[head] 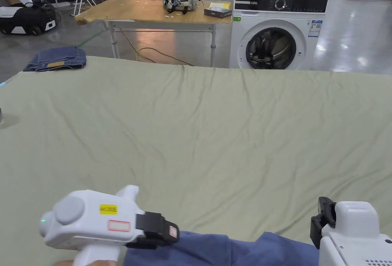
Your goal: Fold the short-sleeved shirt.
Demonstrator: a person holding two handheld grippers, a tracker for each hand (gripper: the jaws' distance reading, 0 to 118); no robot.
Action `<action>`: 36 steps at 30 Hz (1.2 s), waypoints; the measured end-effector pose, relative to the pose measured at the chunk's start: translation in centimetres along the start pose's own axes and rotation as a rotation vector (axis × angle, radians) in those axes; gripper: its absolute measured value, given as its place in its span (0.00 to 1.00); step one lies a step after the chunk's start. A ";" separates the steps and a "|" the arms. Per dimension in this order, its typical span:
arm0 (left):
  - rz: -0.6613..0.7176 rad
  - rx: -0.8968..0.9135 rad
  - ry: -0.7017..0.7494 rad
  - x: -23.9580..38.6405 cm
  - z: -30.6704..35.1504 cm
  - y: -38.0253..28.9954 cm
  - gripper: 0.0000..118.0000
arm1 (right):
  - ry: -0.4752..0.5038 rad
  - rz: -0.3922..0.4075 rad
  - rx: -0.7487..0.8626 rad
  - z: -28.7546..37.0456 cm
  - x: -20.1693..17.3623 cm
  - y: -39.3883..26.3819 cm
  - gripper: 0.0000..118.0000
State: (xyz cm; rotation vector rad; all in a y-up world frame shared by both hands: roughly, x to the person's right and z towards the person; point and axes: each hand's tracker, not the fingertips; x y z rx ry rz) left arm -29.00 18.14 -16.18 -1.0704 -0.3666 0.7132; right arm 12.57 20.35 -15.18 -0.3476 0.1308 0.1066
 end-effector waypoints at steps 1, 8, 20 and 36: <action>-0.001 0.009 0.014 -0.8 1.0 0.3 0.15 | 0.000 0.000 0.001 0.0 0.0 0.0 0.00; 0.030 0.001 0.005 -6.7 3.6 0.7 0.50 | 0.006 -0.009 -0.011 -0.3 -0.1 -0.1 0.00; 0.238 -0.118 -0.345 -13.7 -4.0 -2.1 0.46 | -0.003 -0.023 -0.024 -0.2 0.4 0.0 0.00; 0.100 0.041 -0.211 -9.6 0.7 -0.5 0.03 | 0.006 -0.090 -0.034 -0.2 1.1 0.7 0.00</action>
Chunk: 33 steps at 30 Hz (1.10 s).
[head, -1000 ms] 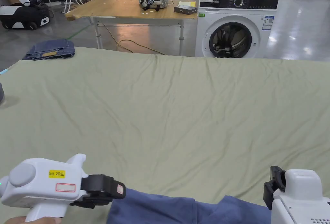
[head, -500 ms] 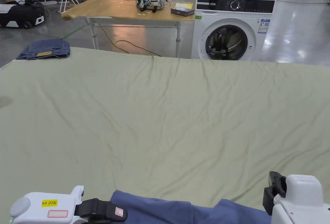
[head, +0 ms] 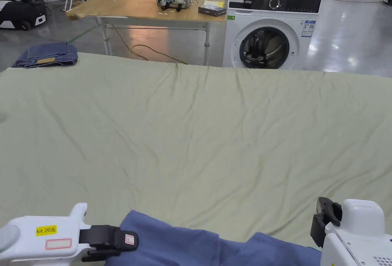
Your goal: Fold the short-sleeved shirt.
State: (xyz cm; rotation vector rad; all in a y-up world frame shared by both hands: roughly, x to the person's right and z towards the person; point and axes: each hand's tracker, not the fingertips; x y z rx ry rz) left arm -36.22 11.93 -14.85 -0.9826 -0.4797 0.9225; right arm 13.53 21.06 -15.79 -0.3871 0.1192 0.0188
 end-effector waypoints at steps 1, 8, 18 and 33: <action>-0.012 0.005 0.017 0.6 0.8 0.4 0.03 | 0.001 -0.002 -0.001 0.0 0.0 0.0 0.00; -0.083 0.082 0.251 5.3 7.8 1.8 0.03 | 0.012 -0.003 -0.004 0.0 0.0 -0.1 0.00; -0.193 0.036 0.269 13.9 6.1 0.2 0.03 | 0.022 -0.020 -0.014 -0.1 -0.1 -0.3 0.00; -0.332 -0.224 0.269 20.3 -12.2 -3.1 0.03 | 0.007 -0.068 -0.015 0.2 0.8 -0.6 0.00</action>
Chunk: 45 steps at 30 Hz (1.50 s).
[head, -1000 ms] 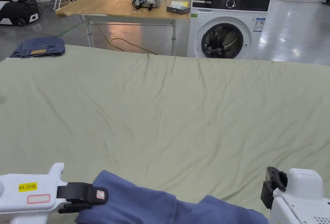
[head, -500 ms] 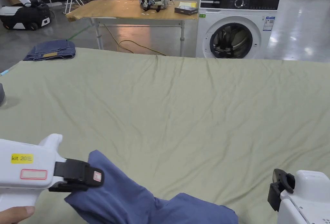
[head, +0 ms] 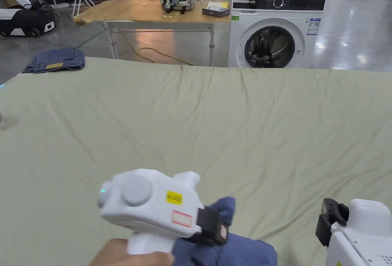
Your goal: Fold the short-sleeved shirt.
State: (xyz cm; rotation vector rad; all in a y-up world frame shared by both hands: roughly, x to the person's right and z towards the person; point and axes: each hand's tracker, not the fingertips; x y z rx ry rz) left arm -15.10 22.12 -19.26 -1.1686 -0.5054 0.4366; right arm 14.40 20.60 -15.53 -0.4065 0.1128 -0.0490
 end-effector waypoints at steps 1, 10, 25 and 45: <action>-0.011 -0.034 0.015 0.5 -2.0 0.0 0.03 | -0.002 -0.006 -0.003 0.0 0.1 0.0 0.00; 0.066 -0.129 0.102 0.4 -11.5 -1.5 0.03 | -0.029 0.001 0.018 1.0 0.7 0.2 0.00; 0.139 0.016 -0.149 0.6 -5.0 -0.6 0.26 | -0.046 0.005 0.006 1.2 1.3 -0.1 0.00; 0.090 -0.123 -0.116 -0.8 -11.7 -4.6 0.00 | -0.067 0.010 -0.031 0.2 1.6 -1.2 0.00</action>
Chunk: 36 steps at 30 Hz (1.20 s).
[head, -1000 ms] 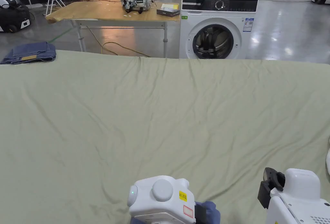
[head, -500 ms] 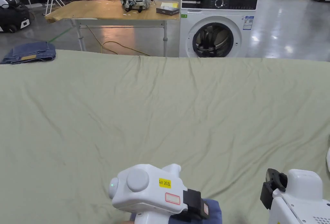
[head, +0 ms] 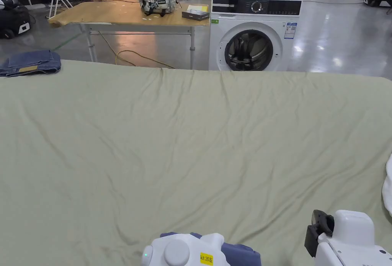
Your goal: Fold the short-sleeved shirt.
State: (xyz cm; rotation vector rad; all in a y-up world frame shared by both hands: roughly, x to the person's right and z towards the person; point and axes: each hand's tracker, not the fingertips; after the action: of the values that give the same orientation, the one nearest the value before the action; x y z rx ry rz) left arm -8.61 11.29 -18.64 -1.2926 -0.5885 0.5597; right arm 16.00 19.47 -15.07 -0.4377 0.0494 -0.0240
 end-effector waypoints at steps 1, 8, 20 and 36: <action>-0.013 0.018 0.005 0.2 0.8 0.1 0.00 | 0.001 0.001 0.004 0.0 -0.1 0.1 0.00; -0.275 0.438 0.228 0.6 9.3 0.7 0.00 | 0.018 0.003 0.082 0.3 -1.2 1.7 0.00; -0.493 1.175 0.675 0.2 17.3 -4.0 0.00 | 0.025 0.001 0.232 0.5 -4.6 3.9 0.00; -0.359 1.216 0.723 -2.4 18.6 -5.6 0.00 | 0.161 0.096 0.062 3.5 -8.1 -2.0 0.00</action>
State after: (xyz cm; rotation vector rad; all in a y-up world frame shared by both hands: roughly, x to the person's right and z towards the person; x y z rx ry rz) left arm -22.77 21.83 -10.10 -0.1505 0.1704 0.0503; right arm 8.12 19.43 -10.75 -0.3704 0.2272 0.0334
